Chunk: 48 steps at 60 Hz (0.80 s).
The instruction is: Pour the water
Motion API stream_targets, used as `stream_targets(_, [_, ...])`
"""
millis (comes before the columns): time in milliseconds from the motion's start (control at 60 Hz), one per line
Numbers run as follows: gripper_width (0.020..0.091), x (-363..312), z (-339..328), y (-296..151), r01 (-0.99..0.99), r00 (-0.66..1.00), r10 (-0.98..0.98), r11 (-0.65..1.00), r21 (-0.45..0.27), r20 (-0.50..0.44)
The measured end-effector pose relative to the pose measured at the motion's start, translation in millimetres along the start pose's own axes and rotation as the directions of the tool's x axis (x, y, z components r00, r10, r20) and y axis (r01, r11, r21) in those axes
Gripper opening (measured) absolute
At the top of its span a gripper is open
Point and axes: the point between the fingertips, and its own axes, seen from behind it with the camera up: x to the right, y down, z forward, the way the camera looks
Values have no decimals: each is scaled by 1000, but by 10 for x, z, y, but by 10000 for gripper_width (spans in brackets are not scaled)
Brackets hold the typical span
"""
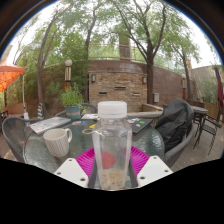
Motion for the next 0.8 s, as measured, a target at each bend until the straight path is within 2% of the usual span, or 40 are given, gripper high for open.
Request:
stream_targets(100, [480,12,16,-16,-13,1000,13,1000,13,-15])
stream_targets(250, [479,-9,65,25,-11,1000,11,1000,-22,-7])
stream_targets(267, [454,-9,65,25,-14,1000,14,999,-29,-6])
stream_targets(350, [450,-11,74,66,-22,1000,22,997,-80,-2])
stream_targets(483, [398,13,147,29,-15,1000,10,983,-183,-27])
stream_targets(683, [392,-70,356,-737,380,914,-397,911,-161,-87])
stream_targets(800, [392,-363,518,-1124,747,644,-760,649,-144,-87])
